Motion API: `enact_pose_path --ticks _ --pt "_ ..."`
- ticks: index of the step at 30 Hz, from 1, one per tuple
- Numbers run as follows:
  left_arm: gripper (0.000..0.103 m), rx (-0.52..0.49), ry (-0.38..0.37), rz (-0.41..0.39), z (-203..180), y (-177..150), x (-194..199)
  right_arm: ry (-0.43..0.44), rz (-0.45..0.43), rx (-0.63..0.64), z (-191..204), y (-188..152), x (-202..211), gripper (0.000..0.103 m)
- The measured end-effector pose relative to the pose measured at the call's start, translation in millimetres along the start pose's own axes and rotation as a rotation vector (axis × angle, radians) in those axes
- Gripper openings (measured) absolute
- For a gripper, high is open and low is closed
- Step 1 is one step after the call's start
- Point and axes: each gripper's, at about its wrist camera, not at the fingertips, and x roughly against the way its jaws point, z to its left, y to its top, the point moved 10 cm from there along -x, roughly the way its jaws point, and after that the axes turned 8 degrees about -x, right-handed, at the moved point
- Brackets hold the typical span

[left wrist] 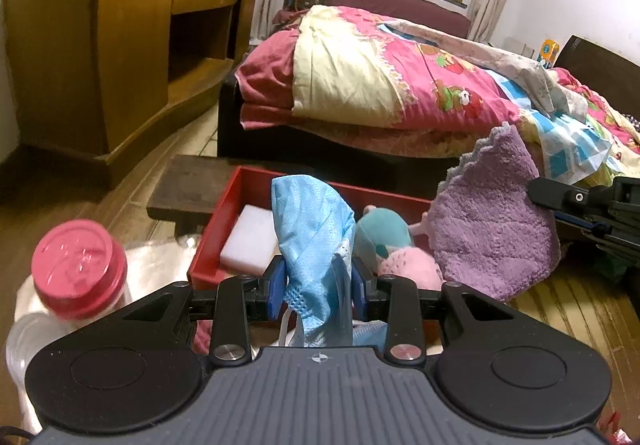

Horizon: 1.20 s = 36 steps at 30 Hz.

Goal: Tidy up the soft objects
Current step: 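Carry the mask and towel over the red box and release both inside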

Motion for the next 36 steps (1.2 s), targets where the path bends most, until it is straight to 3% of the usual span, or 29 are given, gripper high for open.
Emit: enact_pose_path --ticks 16,26,28,31,36 --pt "0.034 -0.028 0.041 0.007 9.2 27.4 -50.7 -0.095 -0.028 0.036 -23.9 27.8 -46.1 0.0" --pt "0.036 -0.047 0.056 0.045 11.6 25.2 -92.6 -0.171 0.028 0.112 -37.8 22.3 -100.5 0.0" --pt "0.048 -0.059 0.063 0.061 12.4 20.4 -99.2 -0.194 0.039 0.108 -43.8 18.5 -111.2 0.0" --pt "0.058 -0.077 0.083 0.076 14.2 16.1 -104.1 -0.198 0.059 0.108 -47.5 14.4 -118.6 0.0" --pt "0.061 -0.078 0.095 0.072 15.0 17.4 -95.5 -0.191 0.052 0.098 -46.2 16.0 -112.9 0.0"
